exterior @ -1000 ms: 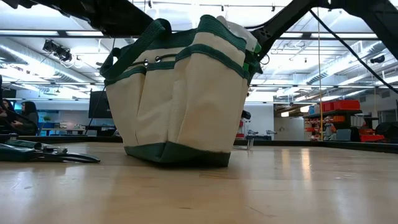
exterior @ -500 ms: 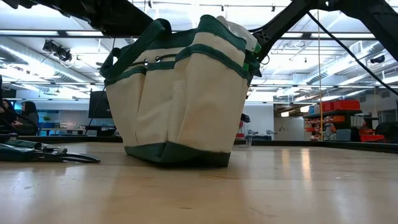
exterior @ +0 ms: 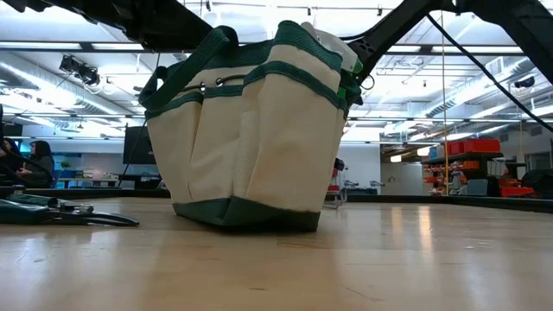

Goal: Pick & Place Garden tools in Gardening bag
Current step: Put the brown hand rake into the gardening bag

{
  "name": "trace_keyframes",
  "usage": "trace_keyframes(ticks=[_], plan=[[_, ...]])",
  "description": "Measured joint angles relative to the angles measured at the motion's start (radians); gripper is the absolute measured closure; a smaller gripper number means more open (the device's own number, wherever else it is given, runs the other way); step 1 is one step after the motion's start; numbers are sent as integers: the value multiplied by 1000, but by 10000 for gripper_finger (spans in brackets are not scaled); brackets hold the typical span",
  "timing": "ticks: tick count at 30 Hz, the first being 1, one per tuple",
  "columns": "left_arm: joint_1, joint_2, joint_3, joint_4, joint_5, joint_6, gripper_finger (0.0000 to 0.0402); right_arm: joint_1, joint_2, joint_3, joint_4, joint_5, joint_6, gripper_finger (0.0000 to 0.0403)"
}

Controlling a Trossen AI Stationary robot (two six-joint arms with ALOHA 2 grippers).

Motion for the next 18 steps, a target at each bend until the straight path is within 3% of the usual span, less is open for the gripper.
trace_keyframes(ticks=[18], plan=[[0,0,0,0,2,0,131,34,35,0,-23,48,20,307]])
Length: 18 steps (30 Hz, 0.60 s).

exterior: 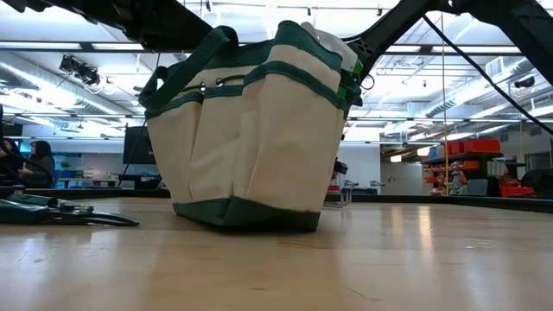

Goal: Pick & Place Garden tools in Gardening bag
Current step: Put the brown hand rake into the gardening bag

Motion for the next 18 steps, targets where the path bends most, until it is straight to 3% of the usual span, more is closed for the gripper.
trace_keyframes(ticks=[10,18], plan=[[0,0,0,0,0,0,131,0,1,0,1,1,1,310],[0,0,0,0,0,0,131,0,2,-1,1,-20,-7,359]])
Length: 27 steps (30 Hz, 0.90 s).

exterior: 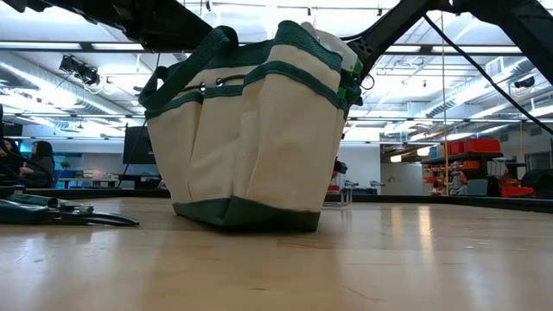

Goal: Pick & Place Garden tools in Gardening bag
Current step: Put the brown hand rake into the gardening bag

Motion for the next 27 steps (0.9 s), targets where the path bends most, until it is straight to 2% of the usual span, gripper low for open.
trace_keyframes(ticks=[7,18,27], plan=[[0,0,0,0,0,0,131,0,-33,-5,-12,11,-3,359],[0,0,0,0,0,0,131,7,-178,-4,-8,45,0,360],[0,0,0,0,0,0,131,55,-299,-2,46,47,-5,360]])
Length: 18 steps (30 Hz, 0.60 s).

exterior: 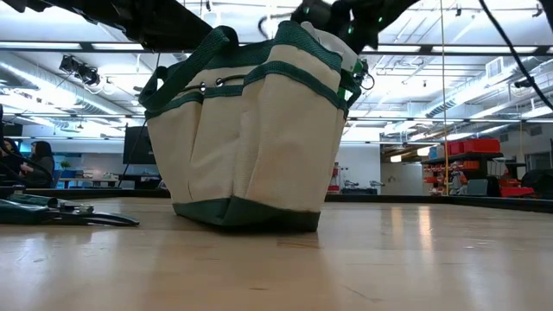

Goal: Pick & Place Garden tools in Gardening bag
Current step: Put the brown hand rake into the gardening bag

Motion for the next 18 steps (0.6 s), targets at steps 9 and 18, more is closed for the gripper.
trace_keyframes(ticks=[9,18], plan=[[0,0,0,0,0,0,131,108,-113,0,148,3,-39,360],[0,0,0,0,0,0,131,219,-129,1,290,0,-80,360]])
